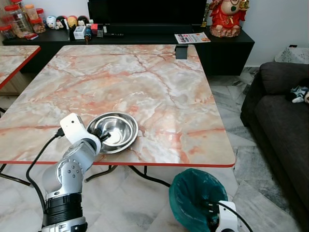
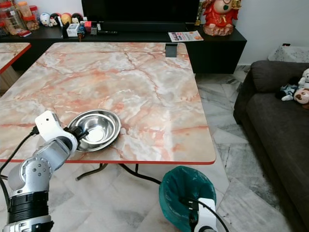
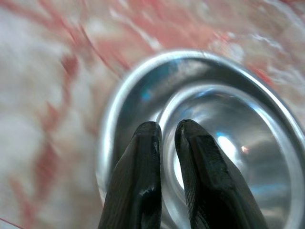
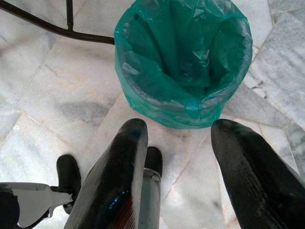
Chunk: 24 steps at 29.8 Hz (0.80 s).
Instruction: Setting the table
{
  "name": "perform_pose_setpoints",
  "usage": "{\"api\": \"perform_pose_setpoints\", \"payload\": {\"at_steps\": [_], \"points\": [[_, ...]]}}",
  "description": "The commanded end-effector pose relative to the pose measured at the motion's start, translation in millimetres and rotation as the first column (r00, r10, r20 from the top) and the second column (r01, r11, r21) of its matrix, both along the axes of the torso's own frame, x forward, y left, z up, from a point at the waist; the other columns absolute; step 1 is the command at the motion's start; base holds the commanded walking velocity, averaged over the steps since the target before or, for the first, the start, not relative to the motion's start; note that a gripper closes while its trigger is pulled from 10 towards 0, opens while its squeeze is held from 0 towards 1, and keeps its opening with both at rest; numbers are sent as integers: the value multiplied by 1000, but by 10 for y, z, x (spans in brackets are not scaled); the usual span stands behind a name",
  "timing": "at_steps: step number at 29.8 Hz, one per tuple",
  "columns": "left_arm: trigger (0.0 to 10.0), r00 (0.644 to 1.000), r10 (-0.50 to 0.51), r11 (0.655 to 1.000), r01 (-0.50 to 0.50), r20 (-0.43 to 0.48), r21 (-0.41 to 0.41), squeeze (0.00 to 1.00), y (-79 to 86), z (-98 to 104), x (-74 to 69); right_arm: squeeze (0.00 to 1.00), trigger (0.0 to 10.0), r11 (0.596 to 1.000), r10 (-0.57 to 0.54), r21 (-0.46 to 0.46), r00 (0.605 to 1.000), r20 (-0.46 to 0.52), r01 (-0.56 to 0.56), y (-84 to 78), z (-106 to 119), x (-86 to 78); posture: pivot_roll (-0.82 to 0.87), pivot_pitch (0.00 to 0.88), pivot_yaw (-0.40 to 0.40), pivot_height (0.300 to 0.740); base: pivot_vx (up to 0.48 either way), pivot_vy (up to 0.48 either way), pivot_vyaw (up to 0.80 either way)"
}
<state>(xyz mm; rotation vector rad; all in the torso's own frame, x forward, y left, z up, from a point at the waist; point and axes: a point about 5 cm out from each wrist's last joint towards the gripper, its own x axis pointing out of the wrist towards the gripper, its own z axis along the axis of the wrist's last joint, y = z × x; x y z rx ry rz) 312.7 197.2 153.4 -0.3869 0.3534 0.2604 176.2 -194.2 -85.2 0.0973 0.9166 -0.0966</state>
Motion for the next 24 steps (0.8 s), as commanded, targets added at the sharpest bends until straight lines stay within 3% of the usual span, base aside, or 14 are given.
{"api": "perform_pose_setpoints", "payload": {"at_steps": [1,10,15,16,17,18,19,23,24], "points": [[10000,999,-17,991,12,36,132,0,13,120,6,0,10000,1000,1,1,1000,9,-1,13,11,25,65,37,4,740,0,0,0],[10000,996,-7,968,-15,86,251,0,64,214,20,0,10000,1000,1,4,1000,9,-1,22,12,33,66,33,4,740,0,0,0],[10000,942,-17,932,-107,335,346,0,150,429,6,0,10000,1000,0,6,1000,13,0,27,15,38,65,33,6,740,0,0,0],[10000,942,-17,932,-107,335,346,0,150,429,6,0,10000,1000,0,6,1000,13,0,27,15,38,65,33,6,740,0,0,0],[10000,933,-12,909,-140,360,392,0,192,445,-13,0,10000,1000,-2,7,1000,16,2,27,16,40,65,33,6,740,0,0,0],[10000,919,-12,861,-191,395,471,0,261,453,-54,0,10000,1000,-4,9,1000,21,4,27,19,43,65,32,7,740,0,0,0],[10000,914,-15,841,-207,405,499,0,286,449,-72,0,10000,1000,-5,9,1000,23,5,28,20,45,65,32,7,740,0,0,0],[10000,907,159,767,-362,390,529,0,632,322,-210,0,10000,1000,-11,13,999,37,11,25,30,59,59,31,12,740,0,0,0],[10000,894,262,686,-438,364,581,0,903,243,-344,0,10000,1000,-17,16,999,45,17,24,37,71,58,31,14,740,0,0,0]]}}
